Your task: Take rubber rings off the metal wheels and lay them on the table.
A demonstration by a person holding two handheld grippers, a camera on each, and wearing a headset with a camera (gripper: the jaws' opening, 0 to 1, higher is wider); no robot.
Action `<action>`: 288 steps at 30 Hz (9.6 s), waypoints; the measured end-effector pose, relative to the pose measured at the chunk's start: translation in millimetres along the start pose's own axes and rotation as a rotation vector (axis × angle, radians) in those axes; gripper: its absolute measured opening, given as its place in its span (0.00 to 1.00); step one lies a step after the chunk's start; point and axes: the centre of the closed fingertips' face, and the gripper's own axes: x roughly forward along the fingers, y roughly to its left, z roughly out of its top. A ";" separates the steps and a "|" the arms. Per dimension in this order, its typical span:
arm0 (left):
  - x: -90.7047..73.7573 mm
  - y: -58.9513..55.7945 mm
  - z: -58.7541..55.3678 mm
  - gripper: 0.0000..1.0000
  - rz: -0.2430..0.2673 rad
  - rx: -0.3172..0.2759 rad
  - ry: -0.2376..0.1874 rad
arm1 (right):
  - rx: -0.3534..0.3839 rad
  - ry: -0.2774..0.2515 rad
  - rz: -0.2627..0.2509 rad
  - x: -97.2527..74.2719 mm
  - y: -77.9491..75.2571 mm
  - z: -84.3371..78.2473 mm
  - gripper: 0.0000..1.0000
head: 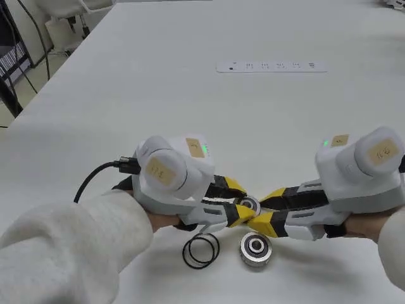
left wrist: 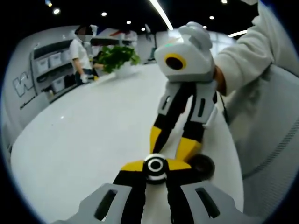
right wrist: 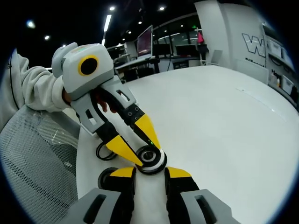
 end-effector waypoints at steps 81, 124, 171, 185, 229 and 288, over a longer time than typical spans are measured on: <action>5.1 6.6 2.9 0.14 0.036 -0.035 -0.025 | -0.052 -0.009 -0.013 -4.4 -7.1 -0.5 0.15; 3.4 5.6 1.3 0.13 0.030 -0.015 -0.009 | 0.417 -0.075 -0.008 -16.0 -10.5 15.4 0.00; -54.9 -1.9 51.2 0.42 -0.023 0.020 -0.058 | 0.435 -0.159 0.010 -26.5 -5.3 44.7 0.00; -129.9 -17.9 57.9 0.62 0.010 0.086 -0.076 | 0.379 -0.156 0.112 -15.6 32.8 62.6 0.00; -178.2 -44.8 -25.4 0.73 0.244 -0.238 -0.088 | 0.284 0.061 0.201 26.9 78.9 20.1 0.00; -190.8 -27.1 22.2 0.73 0.234 -0.062 -0.071 | 0.255 -0.122 0.032 -14.5 21.8 56.4 0.06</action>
